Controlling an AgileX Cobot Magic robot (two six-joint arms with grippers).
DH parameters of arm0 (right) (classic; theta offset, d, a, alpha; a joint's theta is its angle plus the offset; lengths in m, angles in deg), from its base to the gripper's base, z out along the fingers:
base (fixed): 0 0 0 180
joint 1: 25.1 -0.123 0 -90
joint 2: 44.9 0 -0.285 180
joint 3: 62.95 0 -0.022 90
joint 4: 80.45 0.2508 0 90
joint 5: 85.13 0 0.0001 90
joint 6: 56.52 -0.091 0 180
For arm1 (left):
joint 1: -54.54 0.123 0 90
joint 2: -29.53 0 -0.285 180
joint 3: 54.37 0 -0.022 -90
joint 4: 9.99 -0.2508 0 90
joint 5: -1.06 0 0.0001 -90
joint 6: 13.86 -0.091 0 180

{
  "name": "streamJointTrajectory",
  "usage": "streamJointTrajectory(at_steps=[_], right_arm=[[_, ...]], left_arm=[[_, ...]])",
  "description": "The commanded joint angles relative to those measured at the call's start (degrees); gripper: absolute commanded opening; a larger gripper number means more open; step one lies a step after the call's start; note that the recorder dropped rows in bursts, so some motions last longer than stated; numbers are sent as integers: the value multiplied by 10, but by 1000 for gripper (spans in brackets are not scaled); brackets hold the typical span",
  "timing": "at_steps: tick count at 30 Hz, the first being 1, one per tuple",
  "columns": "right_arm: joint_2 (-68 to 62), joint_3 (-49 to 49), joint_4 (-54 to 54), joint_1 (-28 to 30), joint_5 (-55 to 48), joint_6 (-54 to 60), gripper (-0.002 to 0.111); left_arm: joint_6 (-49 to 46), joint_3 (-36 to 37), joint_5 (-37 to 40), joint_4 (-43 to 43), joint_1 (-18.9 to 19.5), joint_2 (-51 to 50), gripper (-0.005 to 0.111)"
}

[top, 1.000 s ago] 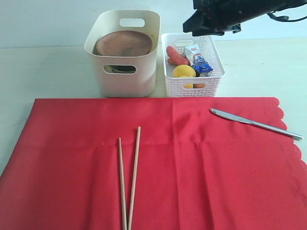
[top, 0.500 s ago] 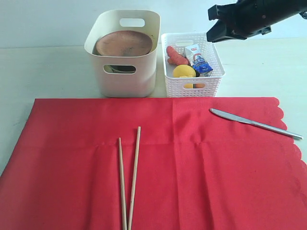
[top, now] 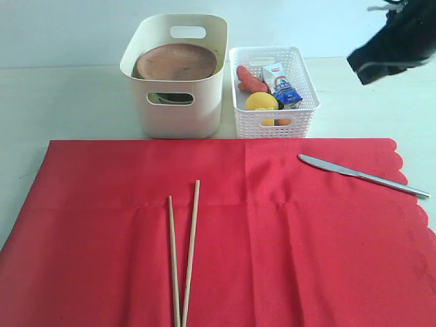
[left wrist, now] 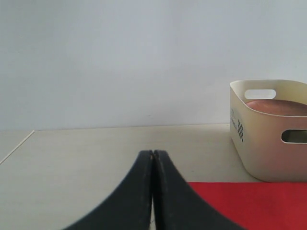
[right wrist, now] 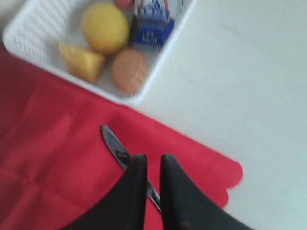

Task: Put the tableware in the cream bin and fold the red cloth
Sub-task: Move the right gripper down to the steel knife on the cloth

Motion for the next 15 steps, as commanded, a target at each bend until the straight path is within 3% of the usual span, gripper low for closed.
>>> streamJointTrajectory(at_steps=[1, 7, 15], right_arm=[[5, 48, -78, 0, -11, -4, 11], [-31, 110, -82, 0, 30, 40, 13], [-79, 113, -101, 0, 39, 52, 52]], left_arm=[[-1, 2, 1, 8, 0, 3, 3], [-1, 2, 1, 8, 0, 3, 3], [-1, 2, 1, 8, 0, 3, 3]])
